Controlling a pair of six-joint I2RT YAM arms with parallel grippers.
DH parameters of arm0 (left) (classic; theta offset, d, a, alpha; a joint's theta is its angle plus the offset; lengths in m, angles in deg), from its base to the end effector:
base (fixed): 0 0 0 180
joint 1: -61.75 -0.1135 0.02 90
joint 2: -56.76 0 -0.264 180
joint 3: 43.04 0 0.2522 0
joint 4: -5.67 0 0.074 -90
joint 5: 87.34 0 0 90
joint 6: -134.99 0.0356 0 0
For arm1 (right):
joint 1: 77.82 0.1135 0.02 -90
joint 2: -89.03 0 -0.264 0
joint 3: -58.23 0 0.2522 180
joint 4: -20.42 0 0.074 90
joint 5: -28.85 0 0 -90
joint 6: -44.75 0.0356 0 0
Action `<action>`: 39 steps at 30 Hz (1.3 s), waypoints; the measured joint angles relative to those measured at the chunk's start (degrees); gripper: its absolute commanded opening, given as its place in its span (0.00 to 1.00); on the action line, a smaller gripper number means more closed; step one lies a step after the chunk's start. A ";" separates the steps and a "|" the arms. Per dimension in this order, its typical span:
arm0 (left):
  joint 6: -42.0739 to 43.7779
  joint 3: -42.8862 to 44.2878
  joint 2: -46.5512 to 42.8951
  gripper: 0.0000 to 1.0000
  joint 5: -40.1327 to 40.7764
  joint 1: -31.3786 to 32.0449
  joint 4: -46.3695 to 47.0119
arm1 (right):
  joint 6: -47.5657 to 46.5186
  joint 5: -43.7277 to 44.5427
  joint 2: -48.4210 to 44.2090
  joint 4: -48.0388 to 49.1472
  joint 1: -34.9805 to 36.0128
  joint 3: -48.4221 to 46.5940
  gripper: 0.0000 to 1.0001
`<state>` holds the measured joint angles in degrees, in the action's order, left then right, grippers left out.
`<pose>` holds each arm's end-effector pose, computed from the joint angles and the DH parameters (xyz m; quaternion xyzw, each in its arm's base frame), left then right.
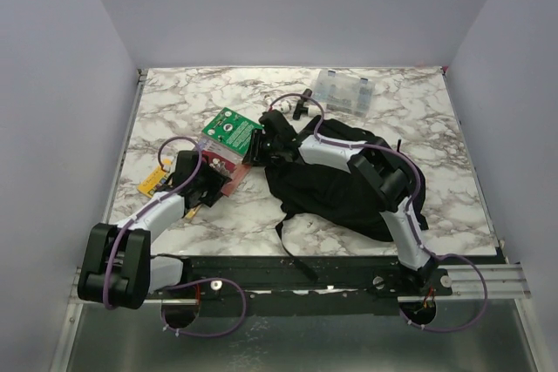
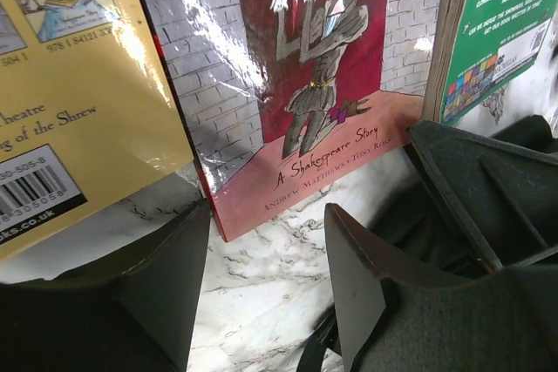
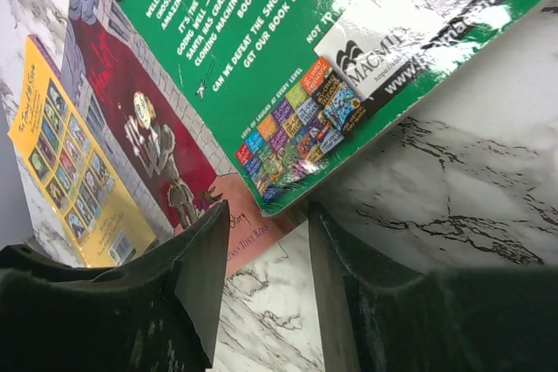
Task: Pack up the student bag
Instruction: Pick up the book from the center of the board.
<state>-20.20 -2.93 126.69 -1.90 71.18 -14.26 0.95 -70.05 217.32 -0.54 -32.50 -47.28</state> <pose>0.2155 -0.0387 0.1525 -0.4266 0.8357 -0.2381 0.2508 0.3441 0.3558 0.1476 -0.0234 0.9171 0.3304 0.2221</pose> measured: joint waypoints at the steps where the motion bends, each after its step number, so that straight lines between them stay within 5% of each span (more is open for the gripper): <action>1: -0.26 0.28 0.48 0.57 -0.28 0.00 0.02 | -0.02 -0.17 0.20 0.11 0.00 -0.20 0.46; 4: -0.63 1.01 1.57 0.57 -1.09 0.00 -0.09 | 0.00 -0.59 0.42 0.28 0.00 -0.46 0.41; 11: -1.25 1.07 1.73 0.57 -1.73 -0.07 -0.33 | 1.42 -0.72 0.39 3.54 -0.17 1.92 0.01; 20: 0.04 1.07 -2.36 0.68 -3.58 -0.11 -2.75 | 3.34 -1.53 -3.28 10.64 -0.20 8.76 0.00; 29: 5.29 3.52 -25.29 0.97 -1.77 -0.85 -14.80 | 7.76 -7.67 -15.91 15.28 -0.87 18.27 0.00; 39: -2.45 4.07 -45.51 0.99 5.29 -2.14 -29.79 | 22.45 -15.69 -22.27 31.26 -2.32 28.65 0.00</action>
<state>-22.65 1.14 81.19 3.39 69.04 -44.06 23.39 -85.75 195.04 30.71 -34.81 -18.62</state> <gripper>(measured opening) 0.984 0.008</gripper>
